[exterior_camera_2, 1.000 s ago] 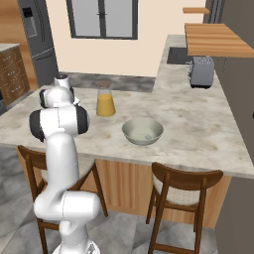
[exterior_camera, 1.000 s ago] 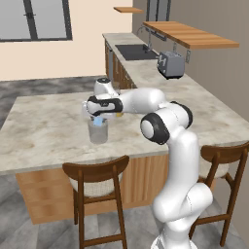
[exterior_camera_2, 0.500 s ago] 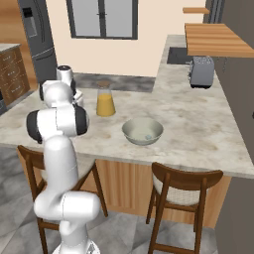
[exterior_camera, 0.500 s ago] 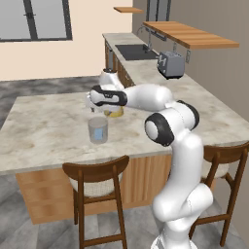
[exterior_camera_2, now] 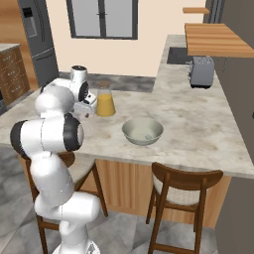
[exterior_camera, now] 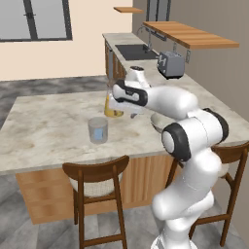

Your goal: There are two ice cubes in the ice bowl. Place both ice cubes in the glass cup.

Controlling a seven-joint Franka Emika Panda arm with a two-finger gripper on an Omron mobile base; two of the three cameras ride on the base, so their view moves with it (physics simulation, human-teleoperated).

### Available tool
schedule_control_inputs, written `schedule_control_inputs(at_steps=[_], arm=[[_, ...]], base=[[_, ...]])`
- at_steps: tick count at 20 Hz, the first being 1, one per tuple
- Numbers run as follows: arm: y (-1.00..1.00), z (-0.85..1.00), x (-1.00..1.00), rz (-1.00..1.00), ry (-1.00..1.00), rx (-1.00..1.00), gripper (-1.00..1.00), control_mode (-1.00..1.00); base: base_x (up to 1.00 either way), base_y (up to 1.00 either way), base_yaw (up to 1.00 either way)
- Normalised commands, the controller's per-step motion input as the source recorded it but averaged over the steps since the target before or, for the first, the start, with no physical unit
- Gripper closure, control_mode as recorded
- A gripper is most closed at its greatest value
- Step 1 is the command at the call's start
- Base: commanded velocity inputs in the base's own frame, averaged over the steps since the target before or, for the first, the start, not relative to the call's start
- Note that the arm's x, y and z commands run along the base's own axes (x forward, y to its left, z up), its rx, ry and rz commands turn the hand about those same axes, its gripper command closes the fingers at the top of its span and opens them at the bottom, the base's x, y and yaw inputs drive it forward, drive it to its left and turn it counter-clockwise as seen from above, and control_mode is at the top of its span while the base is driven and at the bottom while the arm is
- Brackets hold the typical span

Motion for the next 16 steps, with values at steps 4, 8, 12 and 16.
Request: schedule_control_inputs(at_steps=[4, 8, 12, 16], arm=[[-1.00, 0.15, -0.94, 0.07, -0.04, 0.01, -1.00, -1.00], [-1.00, 0.19, -0.58, 0.09, -0.01, 0.03, -1.00, -1.00], [-1.00, 0.12, -0.38, 0.08, 0.00, 0.01, -1.00, -1.00], [-0.84, 0.01, -0.07, 0.01, 0.07, 0.00, -1.00, -1.00]], base=[[0.00, 0.00, 0.00], [0.00, 0.00, 0.00], [0.00, 0.00, 0.00], [0.00, 0.00, 0.00]])
